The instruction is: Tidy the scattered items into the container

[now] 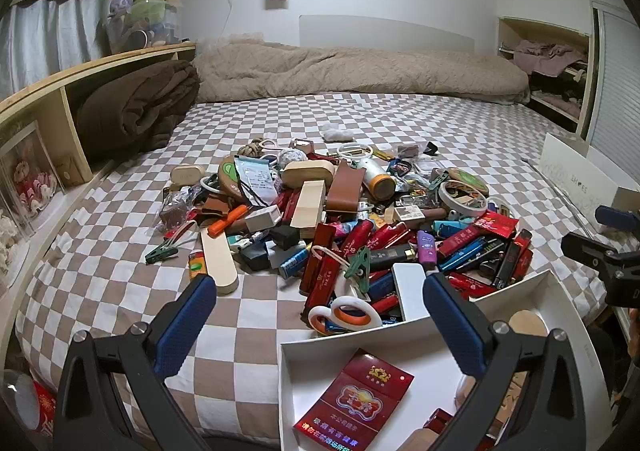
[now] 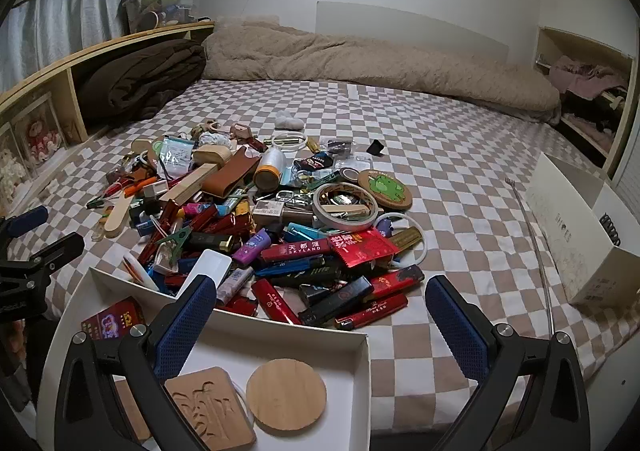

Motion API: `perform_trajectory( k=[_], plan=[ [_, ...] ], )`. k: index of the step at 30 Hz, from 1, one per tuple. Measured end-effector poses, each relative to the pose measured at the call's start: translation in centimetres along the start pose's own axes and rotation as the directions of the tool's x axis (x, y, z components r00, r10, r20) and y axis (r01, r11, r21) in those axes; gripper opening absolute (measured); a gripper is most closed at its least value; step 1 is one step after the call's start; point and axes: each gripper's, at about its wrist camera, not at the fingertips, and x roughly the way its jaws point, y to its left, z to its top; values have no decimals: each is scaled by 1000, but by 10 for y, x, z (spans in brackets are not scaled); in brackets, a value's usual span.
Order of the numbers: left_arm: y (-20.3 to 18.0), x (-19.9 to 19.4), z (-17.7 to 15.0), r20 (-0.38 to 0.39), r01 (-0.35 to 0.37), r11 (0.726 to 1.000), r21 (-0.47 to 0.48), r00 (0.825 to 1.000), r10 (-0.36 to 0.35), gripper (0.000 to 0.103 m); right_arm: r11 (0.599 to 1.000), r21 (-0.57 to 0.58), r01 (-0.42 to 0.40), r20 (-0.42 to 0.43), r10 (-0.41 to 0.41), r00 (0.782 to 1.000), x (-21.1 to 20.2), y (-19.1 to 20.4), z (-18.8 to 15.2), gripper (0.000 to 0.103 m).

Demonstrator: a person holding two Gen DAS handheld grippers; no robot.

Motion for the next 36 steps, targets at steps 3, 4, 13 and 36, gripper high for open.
perform_trajectory(
  k=[3, 4, 13, 36],
  plan=[
    [0, 0, -1, -1, 0, 1000, 0, 1000, 0, 103, 1000, -3, 4, -2, -4, 1000, 0, 1, 0, 103],
    [0, 0, -1, -1, 0, 1000, 0, 1000, 0, 103, 1000, -4, 4, -1, -4, 1000, 0, 1, -1, 103],
    [0, 1, -2, -3, 0, 1000, 2, 1000, 0, 103, 1000, -3, 4, -10, -4, 1000, 2, 1, -1, 103],
    [-2, 3, -3, -12, -2, 1000, 11, 1000, 2, 103, 1000, -7, 14, -14, -14, 1000, 4, 2, -3, 103]
  ],
)
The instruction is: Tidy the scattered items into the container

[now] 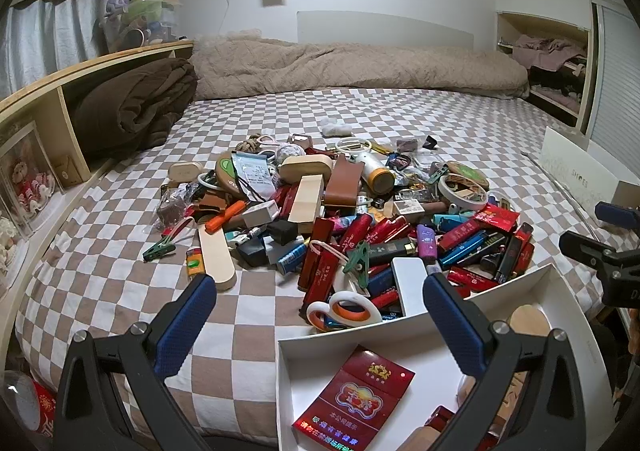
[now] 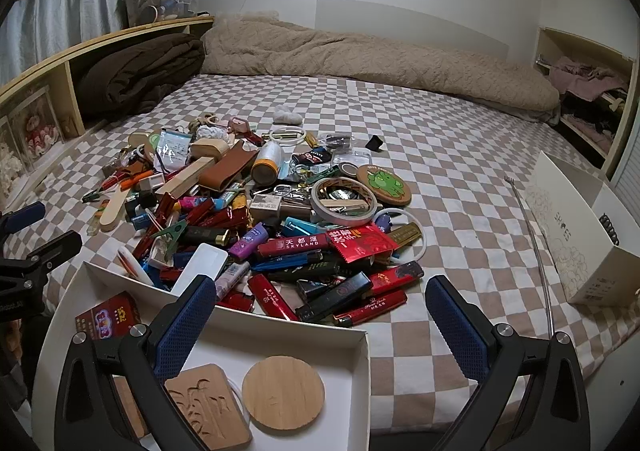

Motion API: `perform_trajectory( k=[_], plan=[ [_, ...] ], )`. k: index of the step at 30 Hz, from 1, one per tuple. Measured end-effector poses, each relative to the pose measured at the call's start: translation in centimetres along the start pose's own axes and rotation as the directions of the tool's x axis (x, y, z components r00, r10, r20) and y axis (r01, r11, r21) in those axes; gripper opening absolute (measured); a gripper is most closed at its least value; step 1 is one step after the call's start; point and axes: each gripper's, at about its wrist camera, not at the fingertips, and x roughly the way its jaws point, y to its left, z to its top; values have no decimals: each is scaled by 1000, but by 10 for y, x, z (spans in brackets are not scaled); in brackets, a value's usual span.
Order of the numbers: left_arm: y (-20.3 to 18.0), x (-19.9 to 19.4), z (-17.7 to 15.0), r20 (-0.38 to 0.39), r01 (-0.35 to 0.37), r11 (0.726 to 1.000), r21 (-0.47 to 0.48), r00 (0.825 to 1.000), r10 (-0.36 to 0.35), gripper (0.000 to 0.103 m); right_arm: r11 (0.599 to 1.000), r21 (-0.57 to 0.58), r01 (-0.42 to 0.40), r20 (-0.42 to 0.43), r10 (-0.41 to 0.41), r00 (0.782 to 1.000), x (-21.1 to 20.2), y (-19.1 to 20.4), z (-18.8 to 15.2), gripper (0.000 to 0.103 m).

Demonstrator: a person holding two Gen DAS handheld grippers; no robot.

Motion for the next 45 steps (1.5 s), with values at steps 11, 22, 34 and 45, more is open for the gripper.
perform_trajectory(
  k=[11, 22, 34, 45],
  plan=[
    [1, 5, -5, -30, 38, 999, -13, 999, -39, 103, 1000, -8, 1, -12, -1, 1000, 6, 1, -5, 103],
    [10, 17, -10, -85, 102, 994, -48, 991, -106, 103, 1000, 7, -19, -34, 20, 999, 13, 0, -8, 103],
    [24, 36, -16, -148, 164, 985, -59, 974, -171, 103, 1000, 16, -22, -55, 23, 998, 17, -2, -11, 103],
    [52, 56, -5, -195, 152, 986, -65, 967, -162, 77, 1000, 15, -26, -64, 27, 998, 19, -3, -12, 103]
  ],
)
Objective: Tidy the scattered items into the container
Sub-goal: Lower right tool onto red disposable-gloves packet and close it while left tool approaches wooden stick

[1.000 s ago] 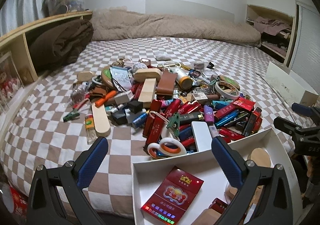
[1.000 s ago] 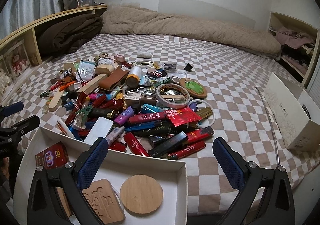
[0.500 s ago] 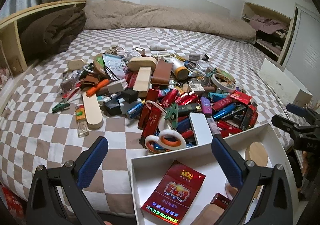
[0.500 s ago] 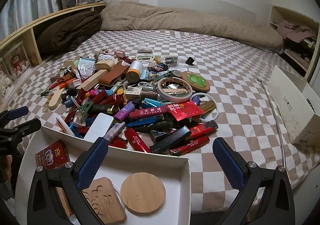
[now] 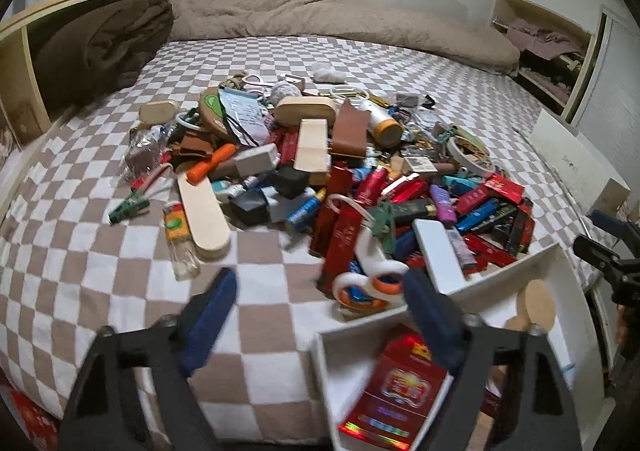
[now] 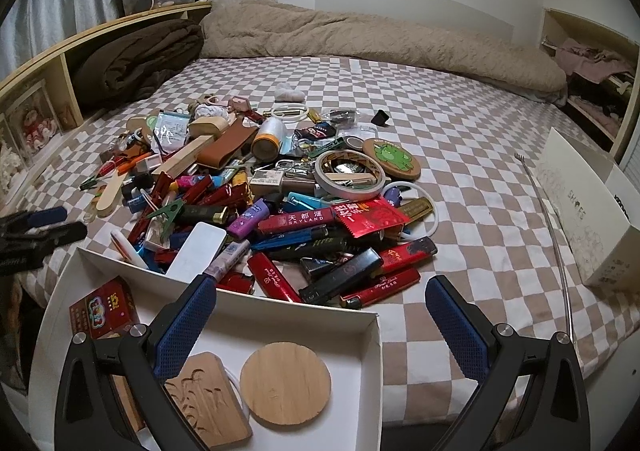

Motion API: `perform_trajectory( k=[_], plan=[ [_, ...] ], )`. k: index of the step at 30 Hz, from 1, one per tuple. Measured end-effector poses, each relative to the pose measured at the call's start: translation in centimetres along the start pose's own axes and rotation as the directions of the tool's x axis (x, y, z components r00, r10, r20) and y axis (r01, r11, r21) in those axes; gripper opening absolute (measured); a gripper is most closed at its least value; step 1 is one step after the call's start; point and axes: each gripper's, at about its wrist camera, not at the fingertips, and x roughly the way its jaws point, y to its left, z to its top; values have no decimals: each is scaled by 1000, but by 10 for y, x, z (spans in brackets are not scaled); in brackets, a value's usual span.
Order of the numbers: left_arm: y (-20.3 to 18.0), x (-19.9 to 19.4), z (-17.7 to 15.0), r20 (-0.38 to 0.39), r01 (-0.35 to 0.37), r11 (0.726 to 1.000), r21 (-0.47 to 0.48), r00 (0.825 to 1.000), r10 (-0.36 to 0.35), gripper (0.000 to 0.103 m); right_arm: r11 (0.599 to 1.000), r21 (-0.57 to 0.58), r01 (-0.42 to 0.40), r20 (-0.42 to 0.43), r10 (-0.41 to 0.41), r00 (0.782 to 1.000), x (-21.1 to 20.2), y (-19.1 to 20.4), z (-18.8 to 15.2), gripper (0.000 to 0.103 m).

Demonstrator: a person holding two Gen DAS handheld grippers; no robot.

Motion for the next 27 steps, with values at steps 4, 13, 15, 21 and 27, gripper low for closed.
perform_trajectory(
  k=[4, 13, 15, 21, 27],
  plan=[
    [18, 8, 11, -13, 9, 999, -40, 1000, -10, 77, 1000, 5, -2, -5, 2, 1000, 1, 0, 0, 103],
    [57, 53, 28, -96, -85, 992, -88, 992, 77, 49, 1000, 11, 1, -15, -1, 1000, 3, -2, -1, 103],
    [60, 64, 26, -116, -123, 990, -71, 987, 114, 47, 1000, 11, -1, -15, 1, 1000, 3, -2, -1, 103],
    [58, 75, 20, -126, -184, 983, -10, 975, 182, 44, 999, 38, -16, 11, 16, 1000, -2, -11, 1, 103],
    [56, 72, 15, -129, -170, 985, -1, 977, 168, 44, 990, 118, -73, 47, 68, 997, -9, -32, 8, 103]
  ],
)
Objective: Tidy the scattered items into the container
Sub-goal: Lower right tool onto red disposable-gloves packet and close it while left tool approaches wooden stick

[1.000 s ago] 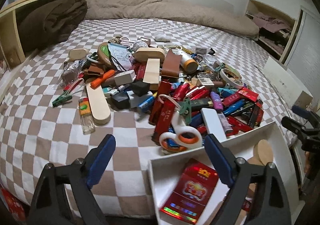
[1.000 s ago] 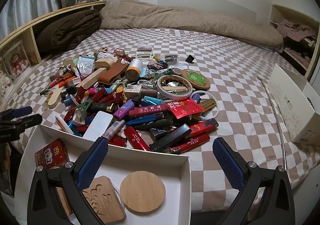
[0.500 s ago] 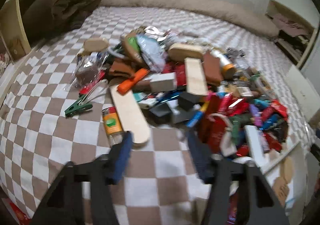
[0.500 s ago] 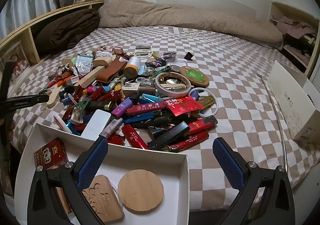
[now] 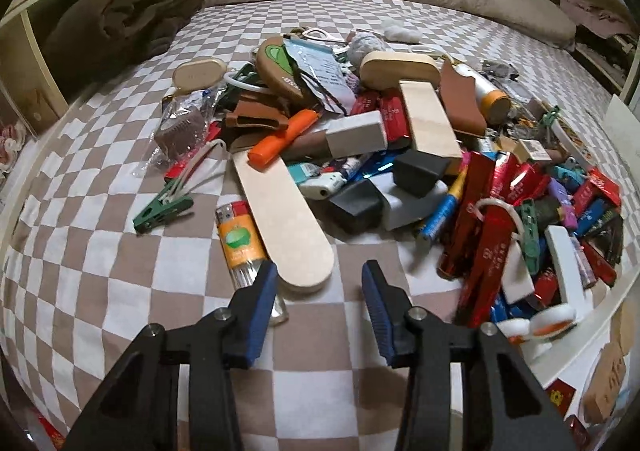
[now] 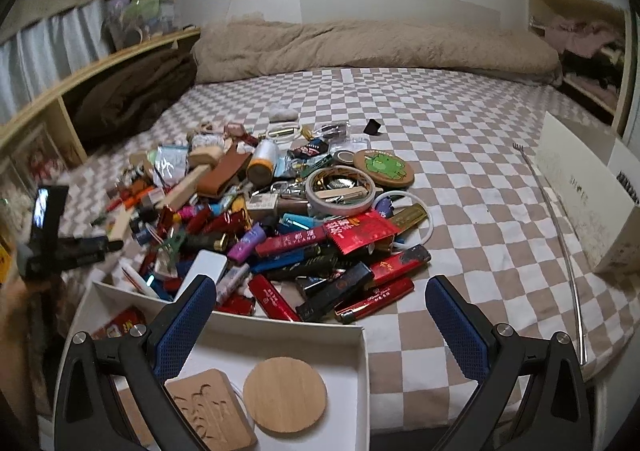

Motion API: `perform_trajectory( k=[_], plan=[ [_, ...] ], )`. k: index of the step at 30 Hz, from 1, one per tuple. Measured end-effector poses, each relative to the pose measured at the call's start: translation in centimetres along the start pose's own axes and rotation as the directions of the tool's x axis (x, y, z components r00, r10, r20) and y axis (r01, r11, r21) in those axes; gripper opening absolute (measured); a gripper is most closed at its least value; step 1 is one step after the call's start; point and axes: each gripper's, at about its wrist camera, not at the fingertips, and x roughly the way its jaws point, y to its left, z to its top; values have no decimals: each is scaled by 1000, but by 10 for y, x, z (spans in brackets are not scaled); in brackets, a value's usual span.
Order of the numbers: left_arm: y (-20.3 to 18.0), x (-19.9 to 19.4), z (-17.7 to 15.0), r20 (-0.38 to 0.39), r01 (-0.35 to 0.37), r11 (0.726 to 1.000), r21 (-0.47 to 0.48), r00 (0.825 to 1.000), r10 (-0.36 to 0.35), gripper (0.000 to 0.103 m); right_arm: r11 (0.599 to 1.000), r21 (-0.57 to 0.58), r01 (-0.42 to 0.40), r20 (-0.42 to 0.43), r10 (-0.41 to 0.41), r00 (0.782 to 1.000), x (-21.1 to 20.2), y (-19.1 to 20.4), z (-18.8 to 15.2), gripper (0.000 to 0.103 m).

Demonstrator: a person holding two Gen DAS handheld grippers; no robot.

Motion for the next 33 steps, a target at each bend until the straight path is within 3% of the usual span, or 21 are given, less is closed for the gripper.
perform_trajectory(
  k=[7, 13, 21, 33],
  plan=[
    [1, -4, -14, -42, 135, 990, -44, 990, -137, 44, 996, 85, -11, -8, 11, 1000, -2, -33, 3, 103],
    [-1, 5, -9, -38, 113, 992, -49, 993, -115, 44, 996, 91, 16, 96, -25, 995, -8, -49, 4, 103],
    [6, 19, 4, -51, 147, 988, -55, 987, -149, 44, 991, -117, 67, -27, -70, 997, 8, -53, -4, 103],
    [13, 36, 23, -46, 69, 995, -72, 996, -73, 44, 978, -191, 80, -61, -93, 994, 22, -58, 15, 103]
  ],
)
